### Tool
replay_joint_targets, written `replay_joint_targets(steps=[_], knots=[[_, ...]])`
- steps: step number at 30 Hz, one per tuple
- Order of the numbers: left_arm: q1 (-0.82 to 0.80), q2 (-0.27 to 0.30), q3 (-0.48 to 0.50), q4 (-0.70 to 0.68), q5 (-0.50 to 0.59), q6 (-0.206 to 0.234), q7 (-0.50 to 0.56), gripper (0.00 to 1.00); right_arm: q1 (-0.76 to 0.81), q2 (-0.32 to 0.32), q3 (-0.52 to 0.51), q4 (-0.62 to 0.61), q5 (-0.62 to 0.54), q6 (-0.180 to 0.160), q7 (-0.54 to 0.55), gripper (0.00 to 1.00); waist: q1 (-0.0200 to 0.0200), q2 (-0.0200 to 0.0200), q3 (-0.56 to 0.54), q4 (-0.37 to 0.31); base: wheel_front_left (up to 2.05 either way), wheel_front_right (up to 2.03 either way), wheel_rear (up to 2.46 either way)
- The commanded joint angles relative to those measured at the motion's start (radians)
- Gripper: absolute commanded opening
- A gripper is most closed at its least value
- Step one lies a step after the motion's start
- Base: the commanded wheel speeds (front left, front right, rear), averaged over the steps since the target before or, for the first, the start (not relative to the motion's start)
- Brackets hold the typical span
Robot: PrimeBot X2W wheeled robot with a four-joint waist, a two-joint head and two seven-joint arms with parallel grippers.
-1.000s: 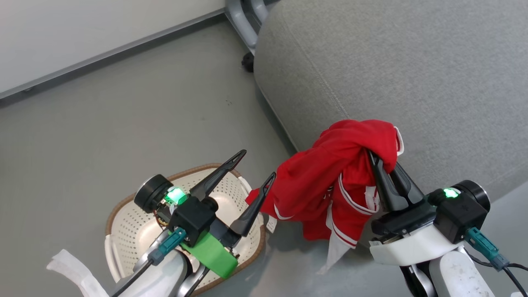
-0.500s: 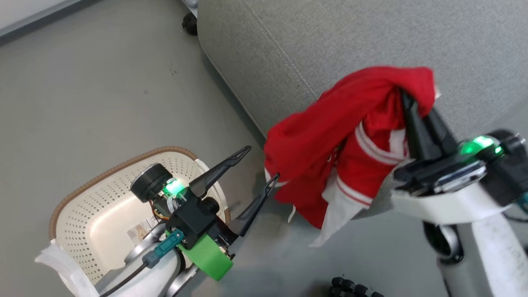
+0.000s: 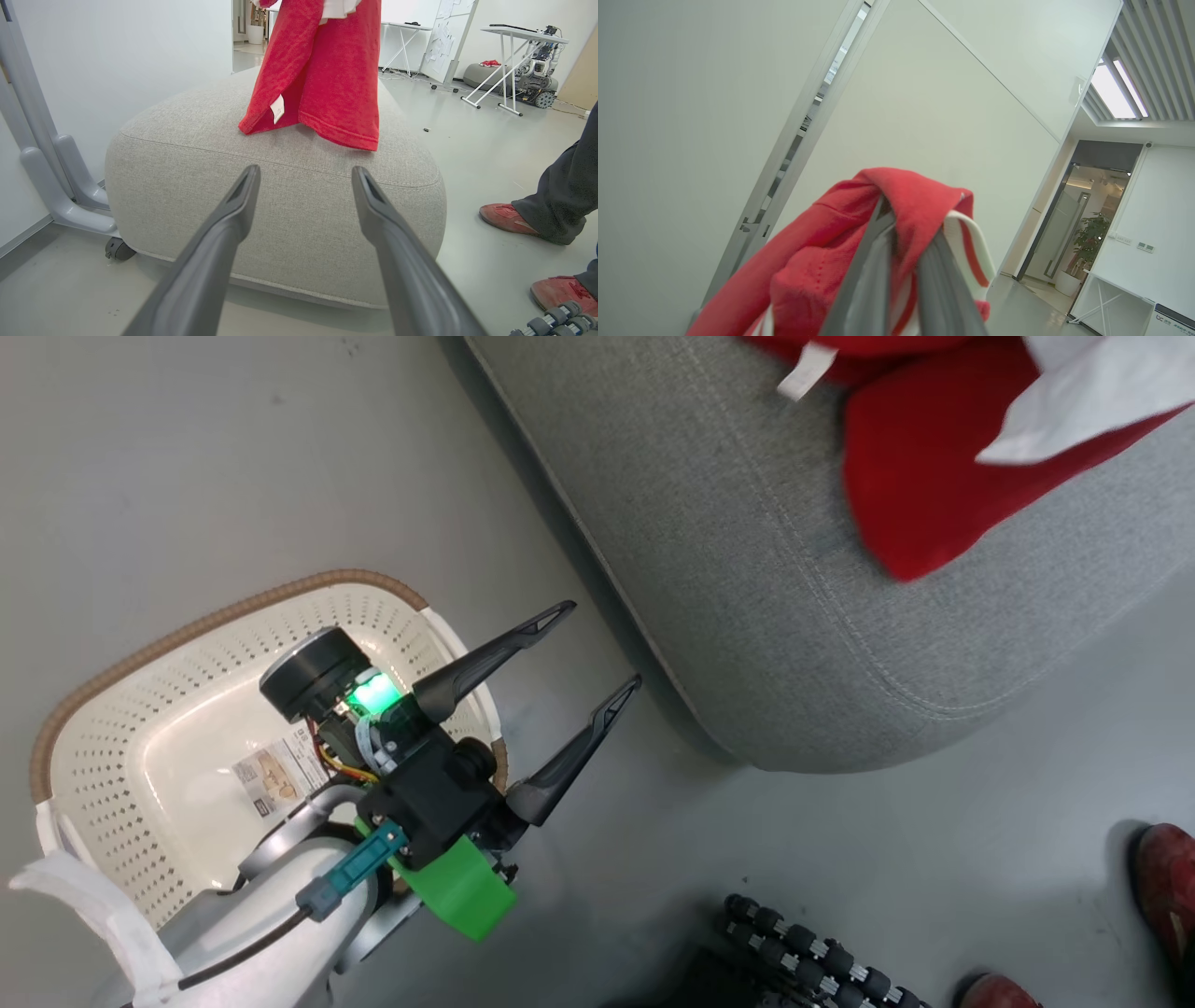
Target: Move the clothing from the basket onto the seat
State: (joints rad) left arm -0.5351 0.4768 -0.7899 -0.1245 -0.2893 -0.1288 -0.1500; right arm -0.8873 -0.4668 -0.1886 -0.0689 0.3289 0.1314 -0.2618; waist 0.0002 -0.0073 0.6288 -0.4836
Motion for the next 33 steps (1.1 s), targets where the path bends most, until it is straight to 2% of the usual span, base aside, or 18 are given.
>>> replay_joint_targets(steps=[1, 5, 9, 16, 19, 21, 22, 23, 28, 33], knots=[[-0.025, 0.011, 0.006, -0.012, 0.009, 0.002, 0.005, 1.00, -0.051, -0.031, -0.022, 0.024, 0.011, -0.001, -0.005, 0.00, -0.0002, 0.0073, 0.085, 0.055, 0.00, 0.00, 0.00], [-0.042, 0.022, 0.013, -0.031, 0.013, 0.005, 0.010, 1.00, -0.127, -0.111, -0.051, 0.108, 0.019, -0.001, -0.004, 0.00, -0.0002, 0.0073, 0.122, 0.080, 0.00, 0.00, 0.00], [-0.052, 0.026, 0.022, -0.037, 0.007, 0.011, 0.006, 1.00, -0.111, -0.130, 0.001, 0.225, 0.013, -0.001, -0.004, 0.00, -0.0002, 0.0073, 0.153, 0.093, 0.00, 0.00, 0.00], [-0.049, 0.001, 0.023, -0.013, -0.027, 0.018, 0.018, 1.00, -0.025, -0.027, 0.118, 0.464, 0.009, -0.001, -0.004, 0.00, -0.0002, 0.0073, 0.172, 0.116, 0.00, 0.00, 0.00], [-0.047, -0.004, 0.030, -0.010, -0.046, 0.025, 0.025, 1.00, -0.005, 0.024, 0.135, 0.559, 0.026, -0.001, -0.004, 0.00, -0.0002, 0.0073, 0.171, 0.119, 0.00, 0.00, 0.00], [-0.043, -0.005, 0.034, -0.010, -0.055, 0.031, 0.029, 1.00, 0.001, 0.057, 0.105, 0.598, 0.023, -0.001, -0.004, 0.01, -0.0002, 0.0073, 0.171, 0.120, 0.00, 0.00, 0.00], [-0.043, -0.005, 0.039, -0.013, -0.055, 0.035, 0.024, 1.00, 0.004, 0.071, 0.086, 0.609, 0.015, -0.001, -0.004, 0.40, -0.0002, 0.0073, 0.170, 0.120, 0.00, 0.00, 0.00], [-0.041, -0.004, 0.042, -0.014, -0.058, 0.040, 0.021, 1.00, 0.009, 0.087, 0.060, 0.615, -0.004, -0.001, -0.004, 1.00, -0.0002, 0.0073, 0.168, 0.119, 0.00, 0.00, 0.00], [-0.031, -0.004, 0.046, 0.000, -0.068, 0.044, 0.011, 1.00, 0.070, 0.159, -0.017, 0.567, -0.078, -0.001, -0.004, 1.00, -0.0002, 0.0073, 0.140, 0.112, 0.00, 0.00, 0.00], [-0.012, -0.030, 0.039, 0.038, -0.107, 0.040, -0.021, 1.00, 0.204, 0.229, -0.069, 0.429, -0.125, -0.001, -0.004, 1.00, -0.0002, 0.0073, 0.069, 0.115, 0.00, 0.00, 0.00]])
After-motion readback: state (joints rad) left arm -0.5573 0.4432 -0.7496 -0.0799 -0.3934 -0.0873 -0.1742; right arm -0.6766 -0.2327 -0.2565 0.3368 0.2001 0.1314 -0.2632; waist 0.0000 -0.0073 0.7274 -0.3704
